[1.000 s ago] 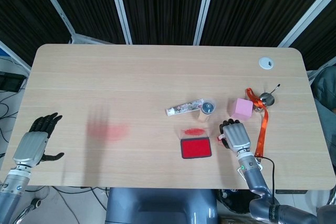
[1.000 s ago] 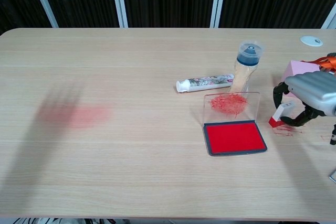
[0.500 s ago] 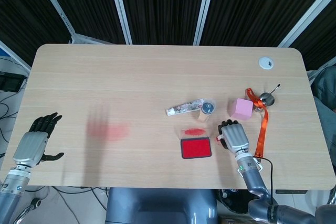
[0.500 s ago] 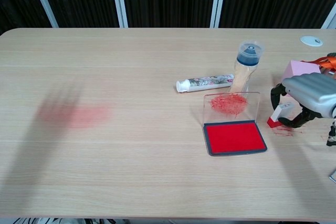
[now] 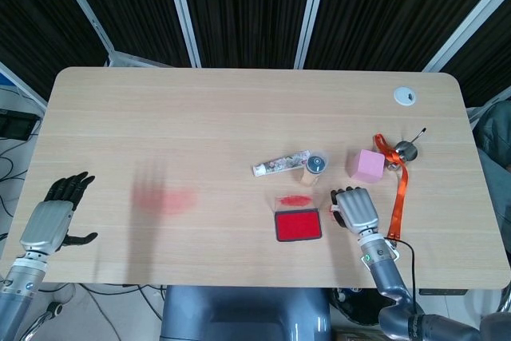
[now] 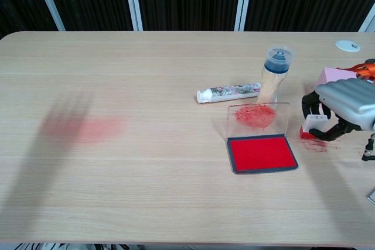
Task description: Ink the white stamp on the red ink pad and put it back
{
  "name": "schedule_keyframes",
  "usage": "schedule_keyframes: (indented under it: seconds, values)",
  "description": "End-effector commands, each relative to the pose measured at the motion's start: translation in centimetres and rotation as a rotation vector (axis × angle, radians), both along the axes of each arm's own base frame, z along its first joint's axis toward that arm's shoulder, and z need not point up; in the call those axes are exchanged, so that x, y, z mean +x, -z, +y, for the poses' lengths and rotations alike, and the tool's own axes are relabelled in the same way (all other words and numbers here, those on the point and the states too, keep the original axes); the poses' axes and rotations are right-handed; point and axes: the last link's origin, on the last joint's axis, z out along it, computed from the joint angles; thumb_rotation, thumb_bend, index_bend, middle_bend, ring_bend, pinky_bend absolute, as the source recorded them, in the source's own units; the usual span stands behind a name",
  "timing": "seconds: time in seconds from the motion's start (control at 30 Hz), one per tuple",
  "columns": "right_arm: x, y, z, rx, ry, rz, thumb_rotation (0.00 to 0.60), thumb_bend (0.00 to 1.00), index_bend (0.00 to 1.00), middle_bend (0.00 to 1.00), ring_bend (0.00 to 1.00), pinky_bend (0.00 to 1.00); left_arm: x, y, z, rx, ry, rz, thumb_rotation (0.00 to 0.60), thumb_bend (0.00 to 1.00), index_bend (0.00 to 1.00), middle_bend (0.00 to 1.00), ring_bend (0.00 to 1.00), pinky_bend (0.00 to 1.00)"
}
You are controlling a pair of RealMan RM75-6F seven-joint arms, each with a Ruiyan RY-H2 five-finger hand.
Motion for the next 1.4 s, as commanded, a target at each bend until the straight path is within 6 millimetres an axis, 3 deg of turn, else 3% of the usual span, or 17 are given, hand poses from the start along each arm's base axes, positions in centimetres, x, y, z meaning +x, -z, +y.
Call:
schedule_keyframes:
  seconds: [0.03,0.37,0.77,1.1,1.4]
  values:
    - [0.0,-0.5,0.3,-0.006,-0.009,-0.007,0.600,0.68,0.75,0.62,0.53,0.59,0.0,0.0,0.0,-0.001,-0.001,0.000,0.600,0.00,0.00,0.00,0.00,0.00]
    - [1.1,-2.2,2.5,0.023,-0.060,-0.028,0.600,0.68,0.77,0.64,0.54,0.59,0.0,0.1,-0.1,-0.002,-0.004,0.000,0.600,0.00,0.00,0.00,0.00,0.00]
    - [5.8,-0.8,5.0,0.136,-0.140,-0.087,0.600,0.68,0.79,0.65,0.55,0.59,0.1,0.0,-0.1,0.000,-0.001,-0.004,0.600,0.00,0.00,0.00,0.00,0.00]
    - [7.9,1.5,5.0,0.166,-0.146,-0.087,0.600,0.68,0.79,0.66,0.56,0.59,0.1,-0.1,-0.1,-0.005,0.001,-0.017,0.600,0.00,0.00,0.00,0.00,0.00]
    - [8.7,2.9,3.8,0.162,-0.117,-0.066,0.600,0.68,0.80,0.67,0.57,0.59,0.1,-0.2,0.0,-0.012,-0.007,-0.025,0.600,0.00,0.00,0.00,0.00,0.00]
